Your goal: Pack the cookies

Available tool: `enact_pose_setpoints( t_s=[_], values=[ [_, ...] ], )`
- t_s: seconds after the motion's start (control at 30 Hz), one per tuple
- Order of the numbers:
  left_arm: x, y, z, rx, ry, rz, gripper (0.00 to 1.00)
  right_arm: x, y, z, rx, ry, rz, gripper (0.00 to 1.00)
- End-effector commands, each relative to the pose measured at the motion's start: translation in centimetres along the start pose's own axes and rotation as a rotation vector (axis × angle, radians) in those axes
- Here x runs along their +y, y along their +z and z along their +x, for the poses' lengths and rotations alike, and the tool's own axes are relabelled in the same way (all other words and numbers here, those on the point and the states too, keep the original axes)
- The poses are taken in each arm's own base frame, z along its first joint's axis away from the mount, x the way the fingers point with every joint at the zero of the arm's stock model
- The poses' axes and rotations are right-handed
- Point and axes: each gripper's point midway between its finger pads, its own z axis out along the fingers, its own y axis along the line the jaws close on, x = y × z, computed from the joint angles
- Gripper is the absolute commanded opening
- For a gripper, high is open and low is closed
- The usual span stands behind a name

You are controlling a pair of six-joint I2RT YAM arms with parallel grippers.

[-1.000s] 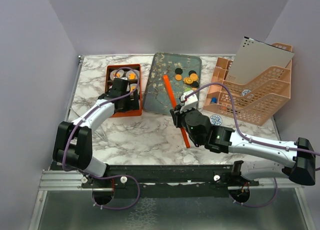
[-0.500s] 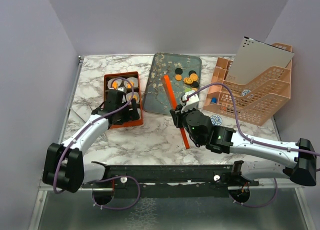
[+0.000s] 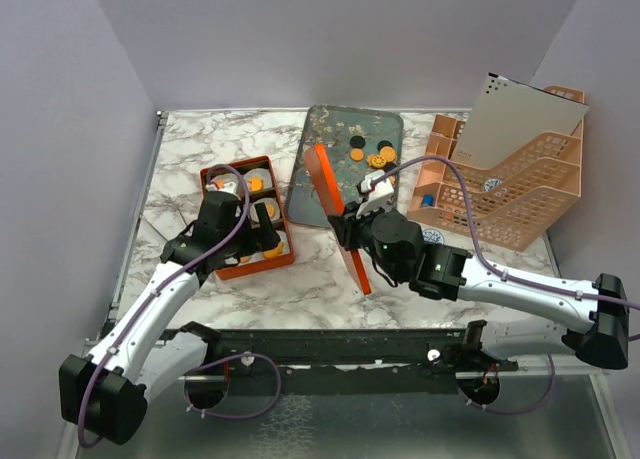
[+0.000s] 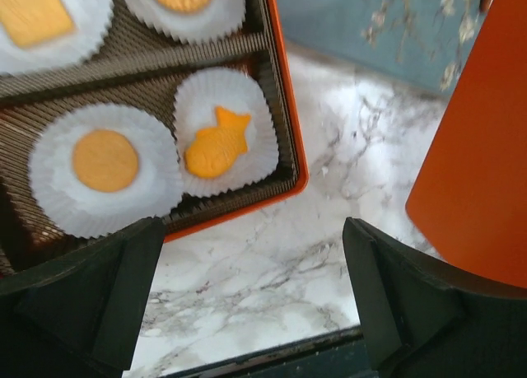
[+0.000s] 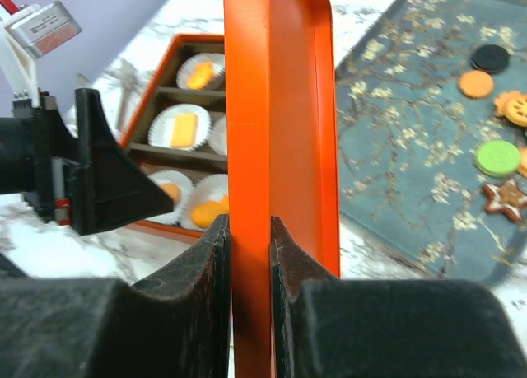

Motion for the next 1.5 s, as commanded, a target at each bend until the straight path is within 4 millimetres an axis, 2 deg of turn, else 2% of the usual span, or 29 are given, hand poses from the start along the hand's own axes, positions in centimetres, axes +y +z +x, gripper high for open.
enact_pose_setpoints(
  t_s=[0.0, 0.2, 0.37, 0.5, 0.6, 0.77, 1.03, 1.13, 1.37, 1.47],
  values=[
    [1.2, -2.4, -4.6, -0.188, -0.02, -0.13, 0.99, 3.0, 0.3, -5.9, -0.089, 0.112, -0.127, 0.01],
    [2.9, -3.9, -8.8, -0.377, -0.02, -0.234, 0.99, 4.7, 2.5, -8.8, -0.103, 0.236, -0.285, 0.01],
    [4.3, -5.2, -12.3, -0.507, -0.086, -0.269, 0.99, 4.9, 6.2, -9.2, -0.068, 0.329, -0.339, 0.0],
    [5.3, -5.9, -13.8, -0.56, -0.11, -0.335, 0.99, 4.7, 8.9, -9.6, -0.063, 0.437, -0.391, 0.0],
    [6.0, -5.8, -14.4, -0.582, -0.09, -0.37, 0.99, 5.2, 10.4, -10.0, -0.058, 0.487, -0.434, 0.0],
    [7.1, -5.7, -14.1, -0.583, -0.094, -0.412, 0.99, 6.7, 12.0, -11.4, -0.048, 0.588, -0.541, 0.0],
    [7.5, -5.1, -13.3, -0.563, -0.104, -0.414, 0.99, 7.6, 12.7, -13.1, -0.034, 0.713, -0.645, 0.0],
    [7.2, -5.0, -13.2, -0.563, -0.119, -0.399, 0.99, 7.7, 13.6, -12.3, -0.019, 0.746, -0.647, 0.0],
    [6.8, -5.7, -13.6, -0.573, -0.159, -0.384, 0.99, 7.7, 17.1, -7.4, 0.034, 0.918, -0.66, 0.01],
    [6.6, -6.1, -13.7, -0.582, -0.175, -0.378, 0.99, 7.5, 18.2, -6.2, 0.034, 0.998, -0.672, 0.0]
  ],
)
